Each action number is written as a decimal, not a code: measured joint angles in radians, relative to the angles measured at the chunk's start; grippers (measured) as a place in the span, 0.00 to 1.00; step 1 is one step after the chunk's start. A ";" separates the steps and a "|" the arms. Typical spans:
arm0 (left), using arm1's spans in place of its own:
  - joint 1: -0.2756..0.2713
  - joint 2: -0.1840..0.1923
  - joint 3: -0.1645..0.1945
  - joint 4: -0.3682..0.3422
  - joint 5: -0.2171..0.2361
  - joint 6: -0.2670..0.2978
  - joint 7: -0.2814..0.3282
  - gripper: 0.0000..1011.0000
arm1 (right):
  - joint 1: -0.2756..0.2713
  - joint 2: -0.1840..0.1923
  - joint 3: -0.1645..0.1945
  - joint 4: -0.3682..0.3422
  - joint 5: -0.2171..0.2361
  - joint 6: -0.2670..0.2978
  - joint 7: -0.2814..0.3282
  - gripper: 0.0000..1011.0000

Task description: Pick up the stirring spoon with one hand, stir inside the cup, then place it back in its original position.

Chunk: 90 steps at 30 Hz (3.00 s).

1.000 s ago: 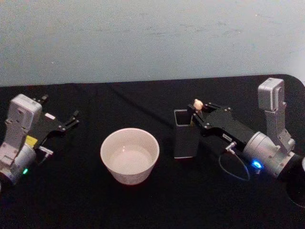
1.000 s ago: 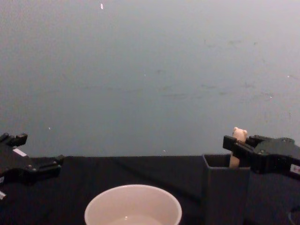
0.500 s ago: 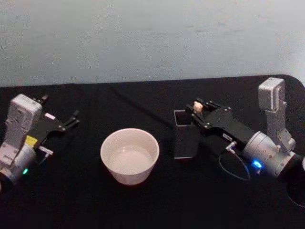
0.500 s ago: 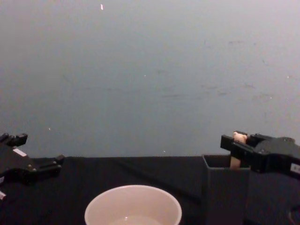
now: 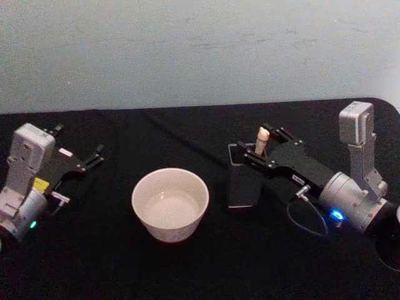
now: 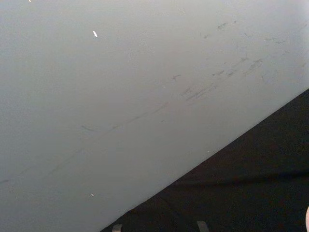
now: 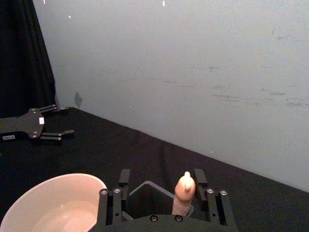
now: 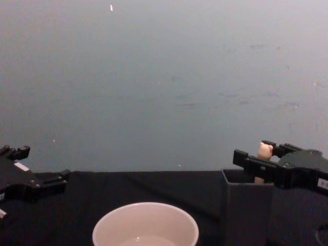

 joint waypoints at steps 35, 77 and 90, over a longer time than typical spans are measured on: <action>0.000 0.000 0.000 0.000 0.000 0.000 0.000 0.99 | 0.021 -0.111 0.106 0.117 -0.216 -0.040 -0.317 0.99; 0.000 0.000 0.000 0.000 0.000 0.000 0.000 0.99 | 0.009 -0.111 0.092 0.146 -0.246 -0.001 -0.291 0.99; 0.000 0.000 0.000 0.000 0.000 0.000 0.000 0.99 | 0.009 -0.111 0.092 0.146 -0.246 -0.001 -0.291 0.99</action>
